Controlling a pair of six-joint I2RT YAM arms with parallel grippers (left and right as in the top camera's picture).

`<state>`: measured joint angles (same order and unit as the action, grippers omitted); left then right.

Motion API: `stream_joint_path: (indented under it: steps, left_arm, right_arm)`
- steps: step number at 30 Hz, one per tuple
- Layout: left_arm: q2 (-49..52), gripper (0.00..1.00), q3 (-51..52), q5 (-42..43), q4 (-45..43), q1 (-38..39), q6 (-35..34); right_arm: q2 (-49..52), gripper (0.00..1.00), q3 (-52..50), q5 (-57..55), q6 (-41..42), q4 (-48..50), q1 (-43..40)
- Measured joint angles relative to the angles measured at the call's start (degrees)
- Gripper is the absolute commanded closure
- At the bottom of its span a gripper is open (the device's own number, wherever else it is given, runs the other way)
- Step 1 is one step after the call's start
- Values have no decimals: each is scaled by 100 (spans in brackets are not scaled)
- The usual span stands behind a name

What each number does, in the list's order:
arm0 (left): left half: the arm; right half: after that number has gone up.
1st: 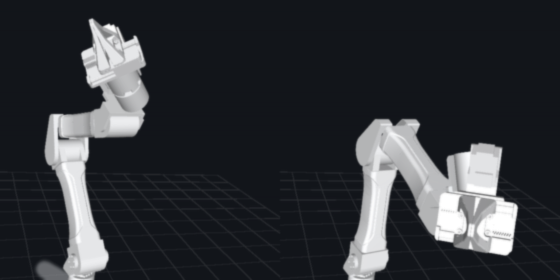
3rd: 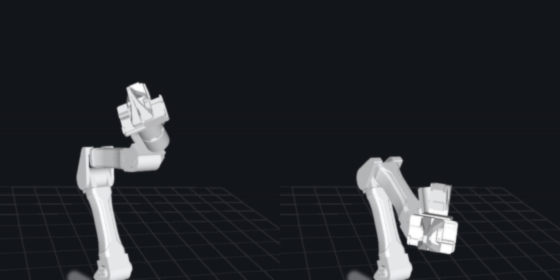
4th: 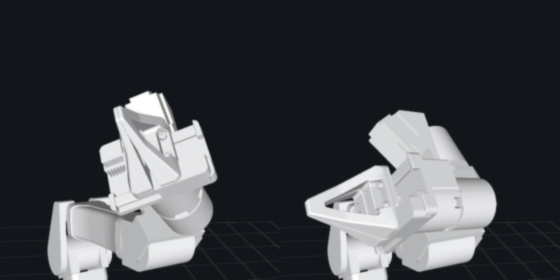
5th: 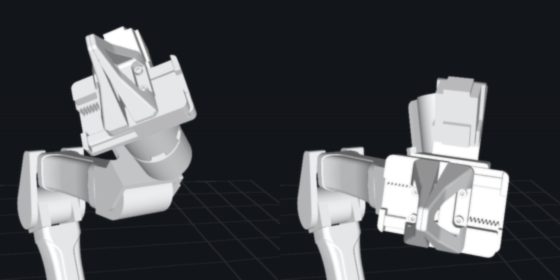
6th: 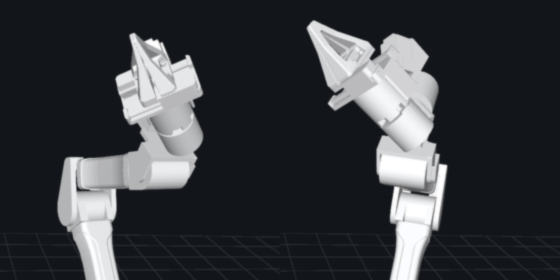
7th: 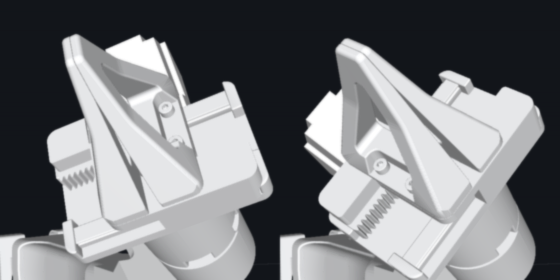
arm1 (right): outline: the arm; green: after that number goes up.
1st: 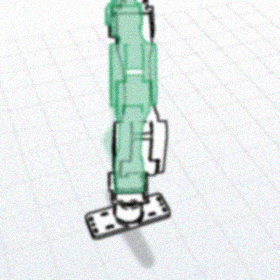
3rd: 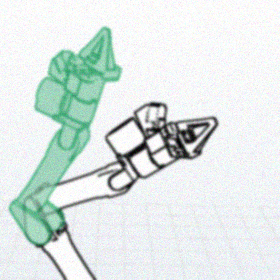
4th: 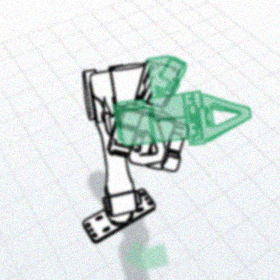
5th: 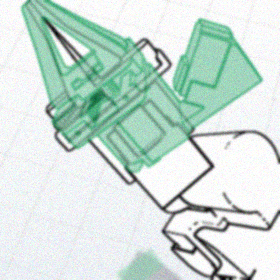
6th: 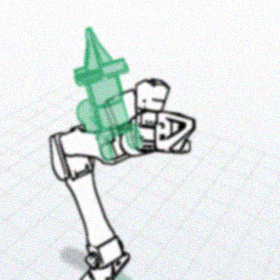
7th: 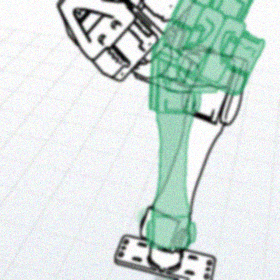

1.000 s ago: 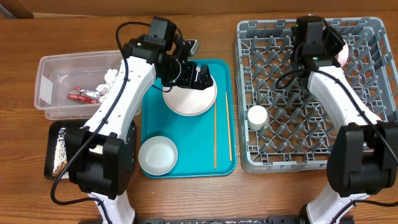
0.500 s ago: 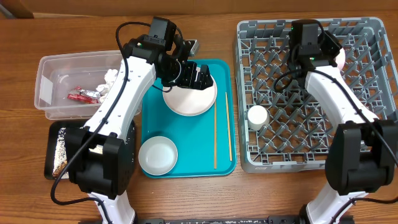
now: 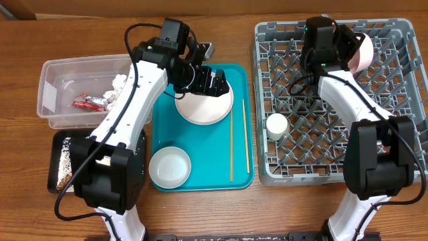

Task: Sort waste into correct bins and load items into the dishwasher
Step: 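Lower the pink-white plate upright into the rack and open right gripper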

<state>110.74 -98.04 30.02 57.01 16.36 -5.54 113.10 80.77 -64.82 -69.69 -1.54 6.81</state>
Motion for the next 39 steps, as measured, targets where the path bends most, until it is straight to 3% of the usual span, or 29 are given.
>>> stream_joint_path:
  steps: [17,21,25,39]
  left_arm:
    - [0,0,0,0,0,0,0]
    - [0,0,0,0,2,0,0]
    - [0,0,0,0,0,0,0]
    - [0,0,0,0,0,0,0]
  right_arm:
    - [0,95,0,50,302,-588,398]
    - [0,70,-2,160,533,-643,509]
    - [0,53,-11,278,866,-706,702]
    - [0,43,-13,444,1602,-710,925]
